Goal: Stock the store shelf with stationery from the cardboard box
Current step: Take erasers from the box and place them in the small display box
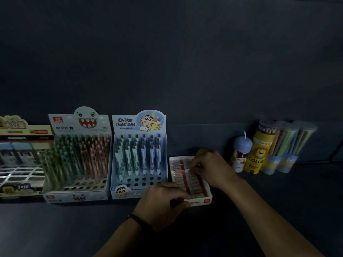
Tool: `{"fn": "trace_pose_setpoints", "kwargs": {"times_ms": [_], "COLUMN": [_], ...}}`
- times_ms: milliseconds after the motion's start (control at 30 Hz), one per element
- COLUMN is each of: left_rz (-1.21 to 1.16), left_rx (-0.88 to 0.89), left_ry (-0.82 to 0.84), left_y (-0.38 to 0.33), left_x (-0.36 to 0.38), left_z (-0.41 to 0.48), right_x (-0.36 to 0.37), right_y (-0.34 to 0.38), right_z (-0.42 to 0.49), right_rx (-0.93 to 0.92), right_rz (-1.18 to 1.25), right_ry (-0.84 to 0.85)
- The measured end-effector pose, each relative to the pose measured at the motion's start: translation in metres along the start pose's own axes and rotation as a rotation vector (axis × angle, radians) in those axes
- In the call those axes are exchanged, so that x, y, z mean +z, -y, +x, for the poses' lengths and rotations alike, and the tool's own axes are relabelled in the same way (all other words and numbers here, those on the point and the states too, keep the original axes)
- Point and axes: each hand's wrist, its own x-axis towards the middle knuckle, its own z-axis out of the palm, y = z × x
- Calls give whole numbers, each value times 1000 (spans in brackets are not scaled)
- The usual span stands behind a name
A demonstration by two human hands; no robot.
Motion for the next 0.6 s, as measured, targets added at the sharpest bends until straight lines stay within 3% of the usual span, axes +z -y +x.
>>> {"fn": "trace_pose_setpoints", "kwargs": {"times_ms": [267, 333, 467, 600], "left_rz": [11, 42, 76, 33], "left_rx": [-9, 7, 86, 258], "left_ry": [23, 11, -116, -78], "left_y": [-4, -7, -26, -65], "left_x": [-4, -4, -7, -4], "left_z": [2, 2, -5, -13], "right_x": [-15, -24, -34, -42], "right_y": [19, 28, 53, 71], "right_z": [-3, -16, -77, -168], "right_rx": [16, 36, 123, 300], "right_rz": [-198, -144, 24, 41], "right_ry": [135, 64, -238, -332]}}
